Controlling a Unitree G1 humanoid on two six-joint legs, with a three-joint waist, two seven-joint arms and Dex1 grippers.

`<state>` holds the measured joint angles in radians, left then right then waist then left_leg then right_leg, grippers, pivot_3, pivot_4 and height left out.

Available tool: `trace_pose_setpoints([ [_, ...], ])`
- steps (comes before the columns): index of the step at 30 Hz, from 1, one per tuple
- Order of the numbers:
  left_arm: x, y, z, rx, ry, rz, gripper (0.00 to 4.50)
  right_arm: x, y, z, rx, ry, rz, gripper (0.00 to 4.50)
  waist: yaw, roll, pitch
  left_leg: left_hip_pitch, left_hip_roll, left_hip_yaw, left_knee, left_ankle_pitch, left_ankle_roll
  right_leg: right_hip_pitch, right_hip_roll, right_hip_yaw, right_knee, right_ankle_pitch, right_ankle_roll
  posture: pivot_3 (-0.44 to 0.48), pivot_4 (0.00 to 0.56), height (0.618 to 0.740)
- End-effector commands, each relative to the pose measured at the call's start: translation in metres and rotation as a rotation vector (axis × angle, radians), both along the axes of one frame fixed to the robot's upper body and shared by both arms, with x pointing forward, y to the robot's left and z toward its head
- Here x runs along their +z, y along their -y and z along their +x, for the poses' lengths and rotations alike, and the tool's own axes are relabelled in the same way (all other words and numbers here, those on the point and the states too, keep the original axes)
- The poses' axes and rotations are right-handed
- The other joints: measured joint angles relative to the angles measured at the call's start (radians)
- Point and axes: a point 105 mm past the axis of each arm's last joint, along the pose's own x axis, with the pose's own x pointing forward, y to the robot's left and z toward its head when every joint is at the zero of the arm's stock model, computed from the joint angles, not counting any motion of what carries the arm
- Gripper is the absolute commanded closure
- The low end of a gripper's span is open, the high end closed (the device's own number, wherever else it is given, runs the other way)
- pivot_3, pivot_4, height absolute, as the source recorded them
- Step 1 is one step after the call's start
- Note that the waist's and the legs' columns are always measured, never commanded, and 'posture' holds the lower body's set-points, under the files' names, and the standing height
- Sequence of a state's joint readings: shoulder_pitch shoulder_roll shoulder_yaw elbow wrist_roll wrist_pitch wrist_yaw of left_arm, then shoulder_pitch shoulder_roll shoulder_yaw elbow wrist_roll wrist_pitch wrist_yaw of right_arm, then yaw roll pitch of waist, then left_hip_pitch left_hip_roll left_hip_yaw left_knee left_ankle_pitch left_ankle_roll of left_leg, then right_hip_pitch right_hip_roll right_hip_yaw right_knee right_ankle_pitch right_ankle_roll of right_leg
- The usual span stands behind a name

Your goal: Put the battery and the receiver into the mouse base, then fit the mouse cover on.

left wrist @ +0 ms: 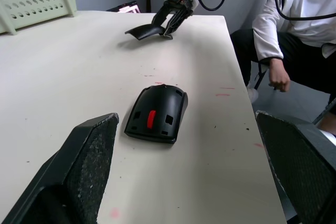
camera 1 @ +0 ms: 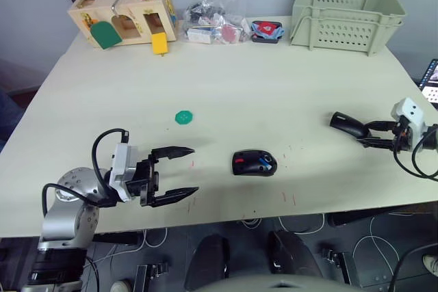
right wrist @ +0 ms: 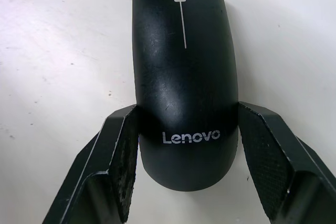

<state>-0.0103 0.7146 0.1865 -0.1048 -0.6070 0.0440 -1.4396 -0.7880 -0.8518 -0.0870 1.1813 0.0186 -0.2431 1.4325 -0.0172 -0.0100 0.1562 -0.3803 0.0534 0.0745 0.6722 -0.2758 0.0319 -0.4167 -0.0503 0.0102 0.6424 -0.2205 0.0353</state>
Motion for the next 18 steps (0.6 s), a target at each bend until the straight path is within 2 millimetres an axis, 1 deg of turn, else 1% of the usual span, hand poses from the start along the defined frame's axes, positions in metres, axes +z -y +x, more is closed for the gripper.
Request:
trace_pose_setpoints([
  [1, 0.006, -0.001, 0.002, -0.02, 0.026, 0.023, 0.0, 0.022, -0.011, 0.0, 0.1, 0.059, -0.043, 2.05, 0.0, 0.0, 0.0, 0.0, 0.0, 0.0, 0.0, 0.0, 0.0, 0.0, 0.0, 0.0, 0.0, 0.0, 0.0, 0.0, 0.15, 0.74],
  [3, 0.007, -0.001, 0.002, -0.026, 0.027, 0.028, 0.0, 0.025, -0.02, -0.002, 0.134, 0.067, -0.058, 2.05, 0.001, 0.0, 0.0, 0.0, 0.0, 0.0, 0.0, 0.0, 0.0, 0.0, 0.0, 0.0, 0.0, 0.0, 0.0, 0.0, 0.15, 0.74],
  [6, 0.008, -0.002, 0.004, -0.038, 0.03, 0.036, 0.0, 0.031, -0.044, -0.013, 0.203, 0.068, -0.062, 2.05, 0.004, 0.0, 0.0, -0.001, 0.0, 0.0, -0.001, 0.0, 0.0, -0.002, 0.0, -0.001, 0.0, 0.0, 0.0, 0.0, 0.15, 0.74],
  [10, 0.01, -0.003, 0.008, -0.054, 0.035, 0.048, 0.0, 0.036, -0.075, -0.025, 0.236, 0.067, -0.155, 2.05, 0.006, 0.0, 0.0, -0.002, 0.001, -0.001, -0.001, 0.0, 0.0, -0.003, 0.0, -0.001, 0.0, 0.001, 0.002, 0.0, 0.15, 0.74],
  [13, 0.01, -0.004, 0.011, -0.064, 0.039, 0.056, 0.0, 0.045, -0.099, -0.036, 0.279, 0.066, -0.165, 2.05, 0.005, 0.0, 0.0, -0.003, 0.001, 0.0, -0.001, 0.0, 0.0, -0.005, 0.0, -0.001, 0.001, 0.0, 0.0, 0.0, 0.15, 0.74],
  [15, 0.011, -0.004, 0.012, -0.072, 0.042, 0.061, 0.0, 0.046, -0.109, -0.041, 0.285, 0.047, -0.231, 2.05, 0.005, 0.0, 0.0, -0.003, 0.0, 0.0, -0.001, 0.0, 0.0, -0.005, 0.0, -0.001, 0.001, 0.0, 0.0, 0.0, 0.15, 0.74],
  [18, 0.012, -0.005, 0.015, -0.082, 0.045, 0.07, 0.0, 0.053, -0.131, -0.048, 0.329, 0.059, -0.282, 2.05, 0.006, -0.002, 0.001, -0.004, 0.001, 0.0, -0.001, 0.0, 0.0, -0.005, 0.0, -0.001, 0.001, 0.0, 0.0, 0.0, 0.15, 0.74],
])
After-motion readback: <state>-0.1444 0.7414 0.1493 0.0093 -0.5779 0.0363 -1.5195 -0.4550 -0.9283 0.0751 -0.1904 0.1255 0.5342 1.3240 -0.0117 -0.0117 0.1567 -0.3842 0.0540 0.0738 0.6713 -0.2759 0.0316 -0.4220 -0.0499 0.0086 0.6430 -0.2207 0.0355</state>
